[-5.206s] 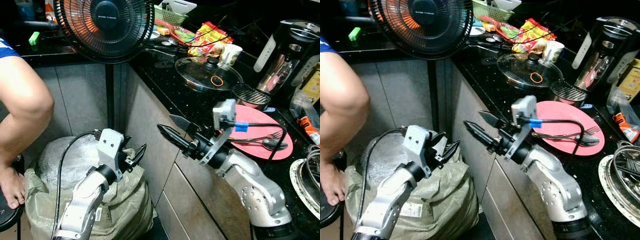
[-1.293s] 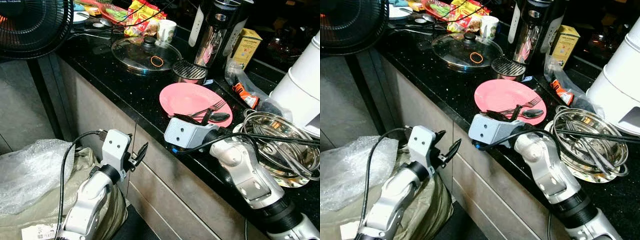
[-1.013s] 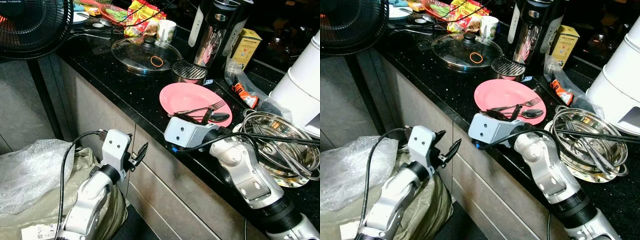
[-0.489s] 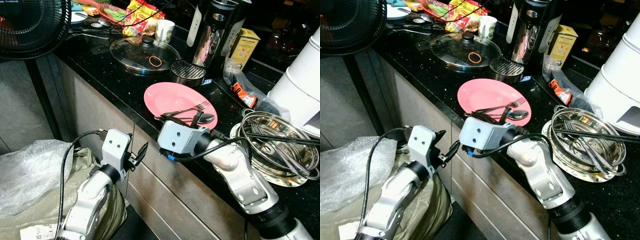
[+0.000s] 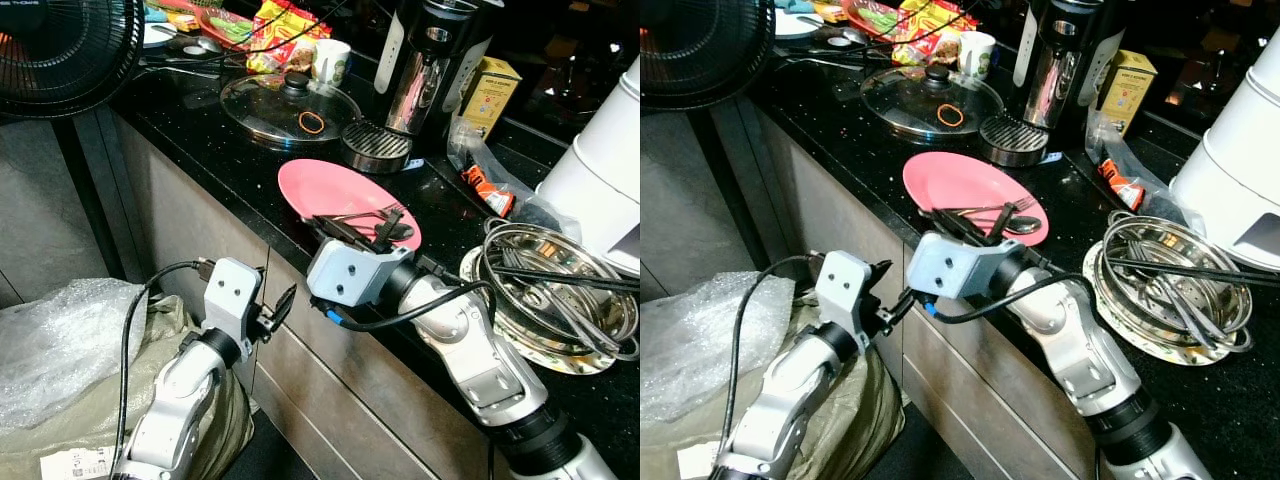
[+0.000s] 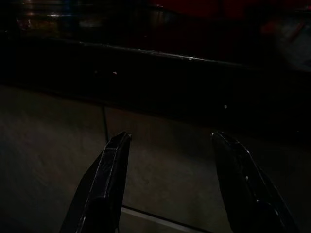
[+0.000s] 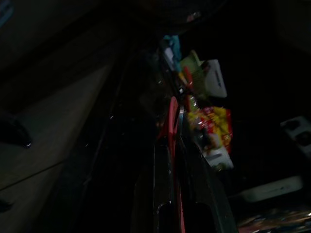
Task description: Kitchen organization
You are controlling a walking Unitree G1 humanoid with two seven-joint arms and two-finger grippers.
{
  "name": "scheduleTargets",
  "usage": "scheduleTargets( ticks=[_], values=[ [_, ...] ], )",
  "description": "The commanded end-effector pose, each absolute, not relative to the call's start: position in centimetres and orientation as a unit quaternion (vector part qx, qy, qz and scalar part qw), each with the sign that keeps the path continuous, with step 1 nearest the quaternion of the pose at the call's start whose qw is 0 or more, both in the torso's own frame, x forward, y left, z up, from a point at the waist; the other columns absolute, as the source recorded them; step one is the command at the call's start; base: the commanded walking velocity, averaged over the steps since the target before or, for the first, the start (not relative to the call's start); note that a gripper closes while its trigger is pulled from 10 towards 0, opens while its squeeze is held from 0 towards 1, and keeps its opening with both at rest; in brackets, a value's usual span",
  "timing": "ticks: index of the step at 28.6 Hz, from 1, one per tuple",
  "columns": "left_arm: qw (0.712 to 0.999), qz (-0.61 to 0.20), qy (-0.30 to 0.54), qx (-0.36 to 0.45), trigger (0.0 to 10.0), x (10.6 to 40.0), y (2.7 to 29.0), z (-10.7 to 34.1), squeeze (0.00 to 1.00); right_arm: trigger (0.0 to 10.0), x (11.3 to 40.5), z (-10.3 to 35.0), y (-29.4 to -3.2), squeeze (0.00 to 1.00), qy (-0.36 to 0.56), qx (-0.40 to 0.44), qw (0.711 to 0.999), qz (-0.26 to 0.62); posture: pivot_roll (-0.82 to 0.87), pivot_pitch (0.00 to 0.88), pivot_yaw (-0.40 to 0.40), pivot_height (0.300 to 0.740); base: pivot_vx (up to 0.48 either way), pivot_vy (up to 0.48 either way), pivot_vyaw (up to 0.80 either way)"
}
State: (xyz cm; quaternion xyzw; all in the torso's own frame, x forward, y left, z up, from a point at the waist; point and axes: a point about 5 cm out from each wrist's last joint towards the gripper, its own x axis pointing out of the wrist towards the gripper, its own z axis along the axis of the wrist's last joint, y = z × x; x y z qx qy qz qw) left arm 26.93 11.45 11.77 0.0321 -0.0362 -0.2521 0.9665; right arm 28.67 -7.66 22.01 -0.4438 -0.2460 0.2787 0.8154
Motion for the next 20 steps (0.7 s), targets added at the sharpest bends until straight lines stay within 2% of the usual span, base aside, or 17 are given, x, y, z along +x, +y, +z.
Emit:
scheduleTargets(
  ticks=[1, 2, 12, 20],
  values=[
    [0.965, -0.259, -0.024, 0.030, 10.0, 26.9, 11.2, 11.3, 0.00, 0.0, 28.6, 22.4, -7.6, 0.00, -0.264, -0.456, 0.807, 0.266, 0.15, 0.036, -0.146, 0.740, 0.000, 0.000, 0.00],
    [0.965, -0.259, -0.024, 0.030, 10.0, 26.9, 11.2, 11.3, 0.00, 0.0, 28.7, 22.4, -7.4, 0.00, -0.277, -0.471, 0.799, 0.252, 0.15, 0.036, -0.148, 0.740, 0.000, 0.000, 0.00],
    [0.965, -0.258, -0.025, 0.029, 10.0, 26.8, 11.2, 11.3, 0.00, 0.0, 28.9, 21.4, -7.3, 0.00, -0.280, -0.491, 0.790, 0.239, 0.15, 0.039, -0.147, 0.740, 0.000, 0.000, 0.00],
    [0.965, -0.259, -0.025, 0.028, 10.0, 26.9, 11.2, 11.3, 0.00, 0.0, 29.1, 23.0, -7.3, 0.00, -0.317, -0.509, 0.775, 0.199, 0.15, 0.040, -0.144, 0.740, 0.000, 0.000, 0.00]
  ],
)
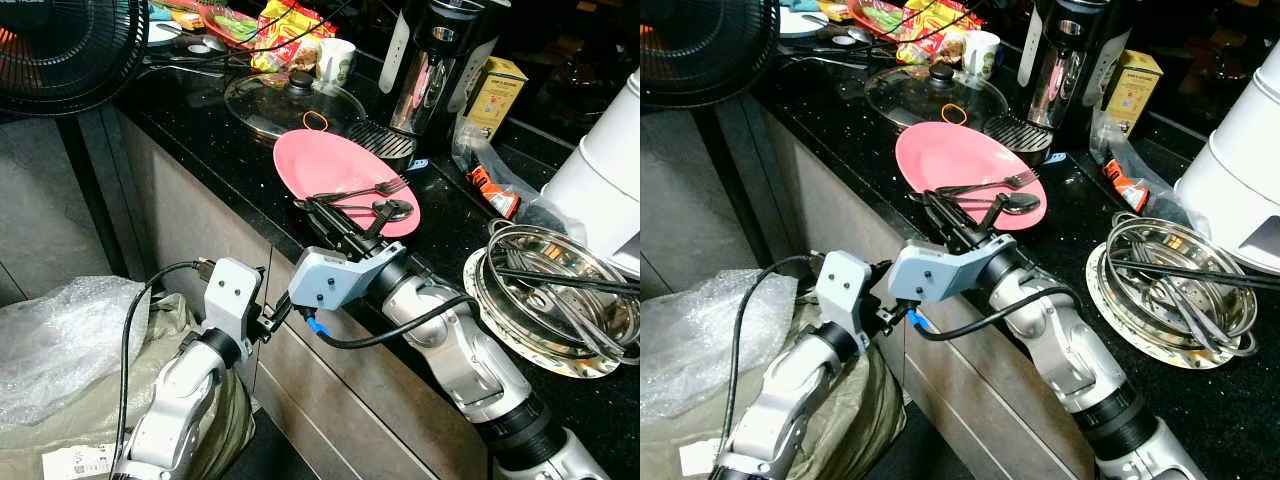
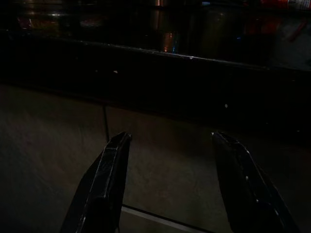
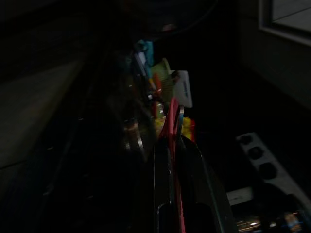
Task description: Kitchen organization
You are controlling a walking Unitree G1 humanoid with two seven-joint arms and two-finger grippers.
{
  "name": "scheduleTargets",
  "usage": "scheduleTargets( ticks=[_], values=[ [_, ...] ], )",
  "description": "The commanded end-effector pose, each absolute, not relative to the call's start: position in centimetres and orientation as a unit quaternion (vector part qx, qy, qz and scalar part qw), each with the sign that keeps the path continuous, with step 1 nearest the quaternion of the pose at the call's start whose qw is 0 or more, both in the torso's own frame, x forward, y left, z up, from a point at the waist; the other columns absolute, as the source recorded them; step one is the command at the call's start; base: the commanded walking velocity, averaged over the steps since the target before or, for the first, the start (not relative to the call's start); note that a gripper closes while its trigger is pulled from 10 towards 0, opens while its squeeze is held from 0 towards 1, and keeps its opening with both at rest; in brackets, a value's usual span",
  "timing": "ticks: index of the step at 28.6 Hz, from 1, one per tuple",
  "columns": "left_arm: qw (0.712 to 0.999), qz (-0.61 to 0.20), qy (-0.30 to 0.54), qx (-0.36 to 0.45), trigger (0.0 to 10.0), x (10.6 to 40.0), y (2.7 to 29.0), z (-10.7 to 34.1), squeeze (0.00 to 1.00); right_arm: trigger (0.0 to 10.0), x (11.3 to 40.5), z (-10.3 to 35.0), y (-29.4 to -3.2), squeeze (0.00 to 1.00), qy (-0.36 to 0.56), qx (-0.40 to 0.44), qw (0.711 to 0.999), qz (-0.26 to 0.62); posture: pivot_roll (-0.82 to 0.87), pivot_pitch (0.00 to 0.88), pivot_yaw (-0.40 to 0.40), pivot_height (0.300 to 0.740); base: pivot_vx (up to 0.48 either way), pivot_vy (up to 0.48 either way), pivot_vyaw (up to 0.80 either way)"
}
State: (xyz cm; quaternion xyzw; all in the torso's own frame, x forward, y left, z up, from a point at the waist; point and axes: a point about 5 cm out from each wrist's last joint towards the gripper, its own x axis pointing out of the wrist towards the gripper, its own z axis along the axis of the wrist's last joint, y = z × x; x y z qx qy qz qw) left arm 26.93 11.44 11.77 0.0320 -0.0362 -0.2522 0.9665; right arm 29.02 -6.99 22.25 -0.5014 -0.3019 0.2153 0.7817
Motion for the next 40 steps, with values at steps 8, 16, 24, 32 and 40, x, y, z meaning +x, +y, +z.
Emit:
scheduleTargets(
  ticks=[8, 16, 24, 32, 40],
  values=[
    [0.965, -0.258, -0.026, 0.028, 10.0, 26.9, 11.2, 11.3, 0.00, 0.0, 29.6, 24.4, -8.2, 0.00, -0.326, -0.531, 0.763, 0.173, 0.15, 0.041, -0.144, 0.740, 0.000, 0.000, 0.00],
    [0.966, -0.258, -0.026, 0.027, 10.0, 26.9, 11.2, 11.4, 0.00, 0.0, 30.2, 25.3, -9.9, 0.00, -0.314, -0.559, 0.753, 0.148, 0.14, 0.040, -0.144, 0.740, 0.000, 0.000, 0.00],
    [0.966, -0.257, -0.027, 0.026, 10.0, 26.9, 11.1, 11.4, 0.00, 0.0, 30.5, 25.9, -10.9, 0.00, -0.309, -0.574, 0.746, 0.136, 0.14, 0.041, -0.149, 0.740, 0.000, 0.000, -0.66],
    [0.966, -0.256, -0.027, 0.022, 10.0, 26.8, 11.1, 11.3, 0.00, 0.0, 30.6, 26.1, -11.1, 0.00, -0.306, -0.585, 0.738, 0.141, 0.13, 0.043, -0.151, 0.740, 0.000, 0.000, -0.06],
    [0.966, -0.255, -0.026, 0.017, 10.0, 26.8, 10.9, 11.3, 0.00, 0.0, 30.9, 26.2, -12.7, 0.00, -0.272, -0.613, 0.726, 0.149, 0.12, 0.044, -0.155, 0.740, 0.000, 0.000, 0.00]
  ],
)
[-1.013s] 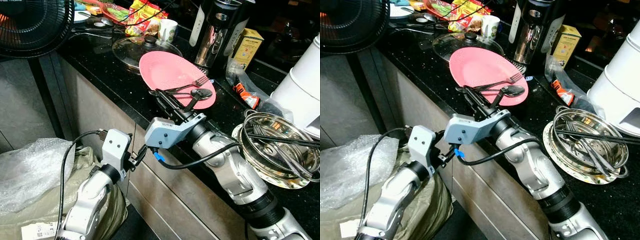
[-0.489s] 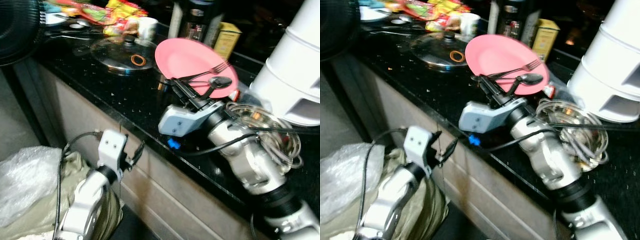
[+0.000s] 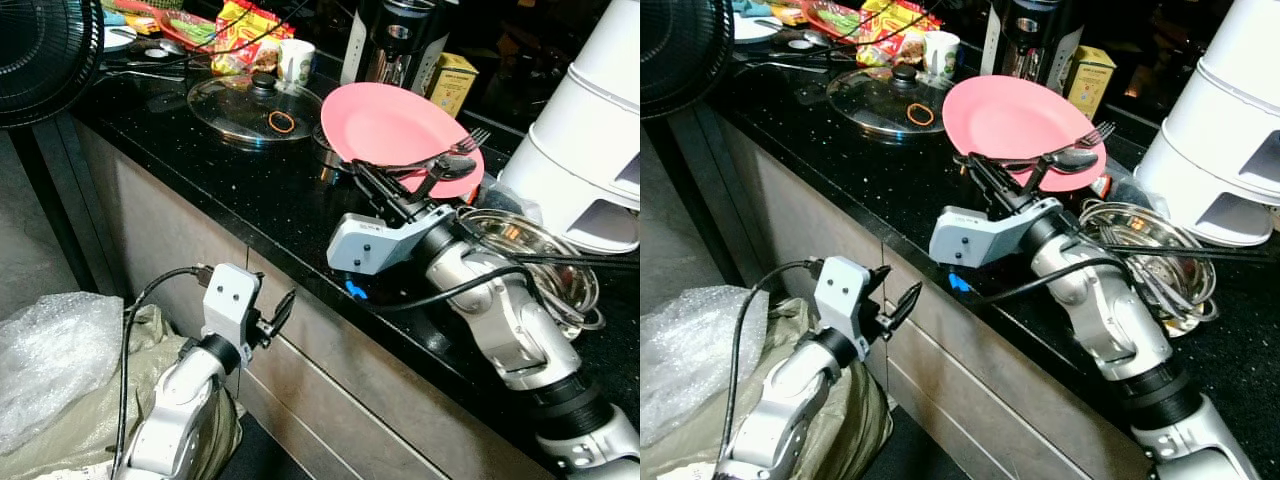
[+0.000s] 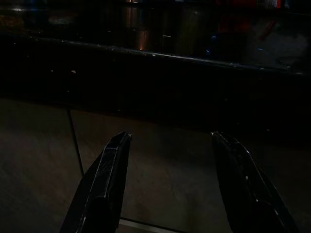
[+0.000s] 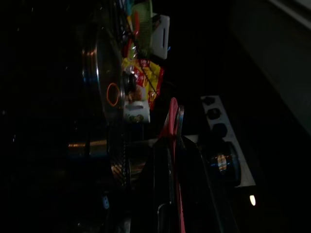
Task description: Kitchen organization
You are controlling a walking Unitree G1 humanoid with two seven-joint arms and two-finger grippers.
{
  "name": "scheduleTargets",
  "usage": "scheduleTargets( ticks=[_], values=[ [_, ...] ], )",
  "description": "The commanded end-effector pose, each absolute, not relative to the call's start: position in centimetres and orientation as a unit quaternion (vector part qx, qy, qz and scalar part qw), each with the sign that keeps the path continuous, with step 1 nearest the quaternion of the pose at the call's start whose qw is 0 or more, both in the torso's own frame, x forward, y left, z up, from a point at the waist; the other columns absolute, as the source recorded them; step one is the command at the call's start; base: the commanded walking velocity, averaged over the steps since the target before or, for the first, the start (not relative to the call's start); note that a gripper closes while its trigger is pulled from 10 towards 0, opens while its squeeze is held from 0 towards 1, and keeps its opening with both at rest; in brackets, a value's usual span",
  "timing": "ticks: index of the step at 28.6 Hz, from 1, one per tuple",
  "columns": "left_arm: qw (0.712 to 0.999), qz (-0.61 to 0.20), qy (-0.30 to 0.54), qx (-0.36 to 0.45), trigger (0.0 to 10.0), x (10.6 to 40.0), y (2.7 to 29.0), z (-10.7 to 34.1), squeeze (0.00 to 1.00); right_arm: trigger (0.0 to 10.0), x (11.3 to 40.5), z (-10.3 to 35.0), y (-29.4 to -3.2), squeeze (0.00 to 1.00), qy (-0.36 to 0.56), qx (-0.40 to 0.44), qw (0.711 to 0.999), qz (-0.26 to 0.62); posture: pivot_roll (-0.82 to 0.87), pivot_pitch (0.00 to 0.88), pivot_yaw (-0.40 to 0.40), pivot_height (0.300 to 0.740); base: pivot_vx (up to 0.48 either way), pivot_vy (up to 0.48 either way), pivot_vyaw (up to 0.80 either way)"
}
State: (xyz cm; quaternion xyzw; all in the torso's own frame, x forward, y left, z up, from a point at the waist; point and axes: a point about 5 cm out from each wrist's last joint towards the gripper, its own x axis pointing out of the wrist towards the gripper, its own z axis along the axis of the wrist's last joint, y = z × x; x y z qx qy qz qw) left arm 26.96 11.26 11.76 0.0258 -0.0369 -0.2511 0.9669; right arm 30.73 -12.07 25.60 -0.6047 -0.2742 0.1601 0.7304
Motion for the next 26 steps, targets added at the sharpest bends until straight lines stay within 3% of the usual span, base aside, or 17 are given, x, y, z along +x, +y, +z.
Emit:
scheduleTargets(
  ticks=[1, 8, 12, 14, 19, 26],
  values=[
    [0.966, -0.255, -0.026, 0.017, 10.0, 26.8, 10.9, 11.3, 0.00, 0.0, 30.9, 26.2, -12.7, 0.00, -0.272, -0.613, 0.726, 0.149, 0.12, 0.044, -0.155, 0.740, 0.000, 0.000, 0.00],
    [0.949, -0.310, -0.053, -0.014, 10.0, 25.9, 10.1, 12.2, 0.00, 0.0, 31.1, 26.2, -14.4, 0.00, -0.246, -0.632, 0.721, 0.142, 0.12, 0.041, -0.158, 0.740, 0.000, 0.000, 0.00],
    [0.893, -0.449, -0.027, -0.020, 10.0, 23.4, 8.1, 12.2, 0.00, 0.0, 31.2, 26.3, -15.1, 0.00, -0.234, -0.636, 0.723, 0.132, 0.12, 0.036, -0.156, 0.740, 0.000, 0.000, 0.00],
    [0.886, -0.462, -0.022, -0.023, 10.0, 23.2, 7.9, 12.1, 0.00, 0.0, 31.2, 26.3, -15.2, 0.00, -0.232, -0.636, 0.724, 0.132, 0.12, 0.036, -0.156, 0.740, 0.000, 0.000, 0.00],
    [0.837, -0.547, 0.024, -0.025, 10.0, 21.1, 7.2, 11.6, 0.00, 0.0, 31.2, 26.3, -15.9, 0.00, -0.218, -0.640, 0.726, 0.130, 0.12, 0.032, -0.155, 0.740, 0.000, 0.000, 0.00],
    [0.818, -0.572, 0.043, -0.031, 10.0, 20.2, 7.1, 11.6, 0.00, 0.0, 31.1, 25.7, -16.9, 0.00, -0.189, -0.647, 0.723, 0.153, 0.12, 0.029, -0.157, 0.740, 0.000, 0.000, -0.59]
  ],
)
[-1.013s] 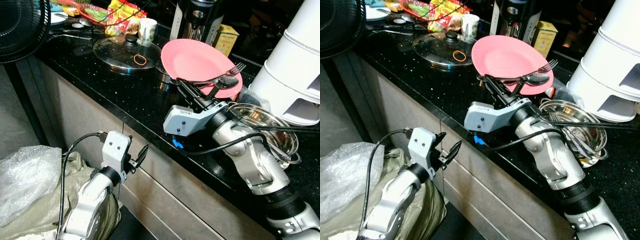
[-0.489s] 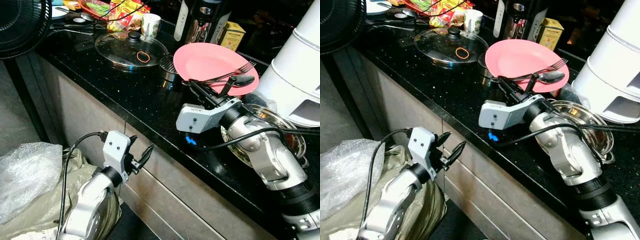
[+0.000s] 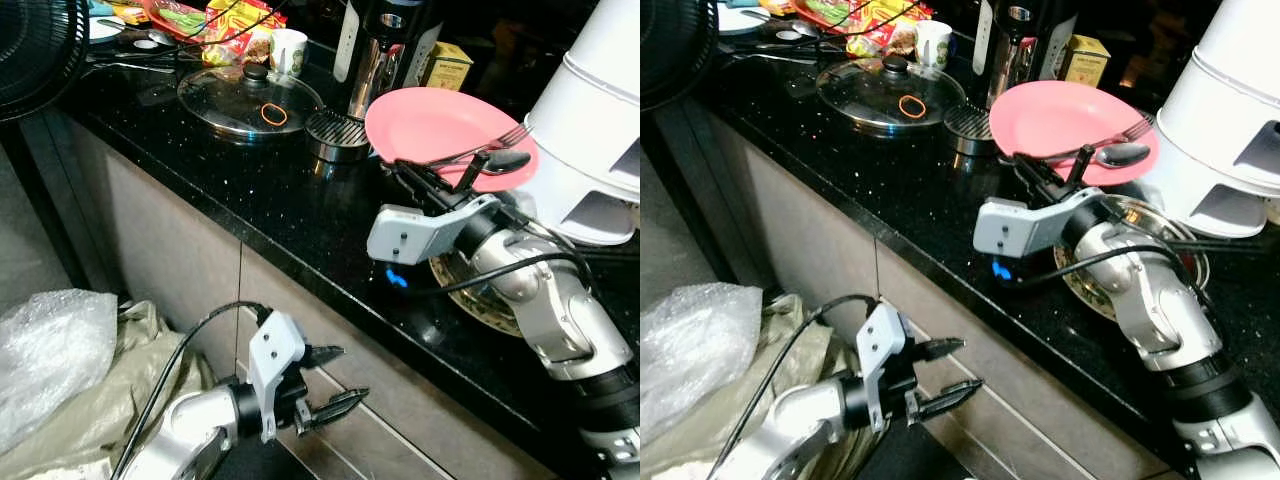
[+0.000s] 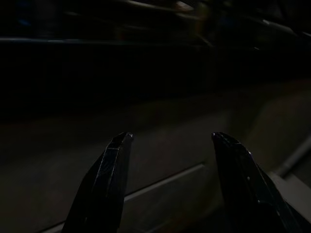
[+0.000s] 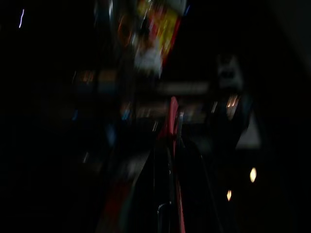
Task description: Kitchen organization
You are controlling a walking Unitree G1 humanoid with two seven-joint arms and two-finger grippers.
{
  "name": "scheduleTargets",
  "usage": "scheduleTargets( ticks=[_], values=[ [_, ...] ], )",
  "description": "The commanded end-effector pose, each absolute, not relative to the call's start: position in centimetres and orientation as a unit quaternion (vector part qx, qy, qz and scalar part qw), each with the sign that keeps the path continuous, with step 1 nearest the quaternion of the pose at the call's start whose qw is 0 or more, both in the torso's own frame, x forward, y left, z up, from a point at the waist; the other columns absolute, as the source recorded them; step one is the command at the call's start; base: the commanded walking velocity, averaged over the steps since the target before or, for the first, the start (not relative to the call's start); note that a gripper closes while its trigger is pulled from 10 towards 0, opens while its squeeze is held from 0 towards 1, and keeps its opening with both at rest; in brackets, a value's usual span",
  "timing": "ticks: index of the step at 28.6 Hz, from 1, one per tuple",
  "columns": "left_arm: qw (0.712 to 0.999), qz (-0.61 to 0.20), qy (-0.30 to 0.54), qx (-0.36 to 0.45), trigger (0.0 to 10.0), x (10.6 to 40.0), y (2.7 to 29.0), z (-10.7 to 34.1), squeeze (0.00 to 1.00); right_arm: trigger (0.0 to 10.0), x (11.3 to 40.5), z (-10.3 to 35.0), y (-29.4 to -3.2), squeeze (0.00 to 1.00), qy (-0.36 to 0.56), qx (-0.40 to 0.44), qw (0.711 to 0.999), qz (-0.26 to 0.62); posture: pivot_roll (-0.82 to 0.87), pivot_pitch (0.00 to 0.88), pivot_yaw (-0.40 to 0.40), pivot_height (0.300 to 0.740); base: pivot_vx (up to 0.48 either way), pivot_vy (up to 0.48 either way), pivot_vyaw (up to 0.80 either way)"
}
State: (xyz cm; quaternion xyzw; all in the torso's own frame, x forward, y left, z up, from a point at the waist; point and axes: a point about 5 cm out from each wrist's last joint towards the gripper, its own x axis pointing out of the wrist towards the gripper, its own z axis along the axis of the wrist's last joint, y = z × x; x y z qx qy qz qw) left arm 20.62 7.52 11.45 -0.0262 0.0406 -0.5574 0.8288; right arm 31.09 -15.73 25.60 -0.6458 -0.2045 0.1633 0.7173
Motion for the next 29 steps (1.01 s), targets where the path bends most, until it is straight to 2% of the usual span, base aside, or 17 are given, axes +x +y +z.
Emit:
scheduleTargets(
  ticks=[1, 16, 29],
  values=[
    [0.818, -0.572, 0.043, -0.031, 10.0, 20.2, 7.1, 11.6, 0.00, 0.0, 31.1, 25.7, -16.9, 0.00, -0.189, -0.647, 0.723, 0.153, 0.12, 0.029, -0.157, 0.740, 0.000, 0.000, -0.80],
    [0.814, -0.577, 0.054, -0.040, 10.0, 20.1, 7.2, 11.7, 0.00, 0.0, 30.9, 25.4, -17.2, 0.00, -0.175, -0.639, 0.731, 0.164, 0.11, 0.035, -0.151, 0.740, 0.000, 0.000, -0.80],
    [0.814, -0.577, 0.061, -0.042, 10.0, 20.1, 7.2, 11.7, 0.00, 0.0, 31.1, 25.0, -18.2, 0.00, -0.150, -0.621, 0.752, 0.163, 0.11, 0.038, -0.153, 0.740, 0.000, 0.000, -0.80]
  ],
)
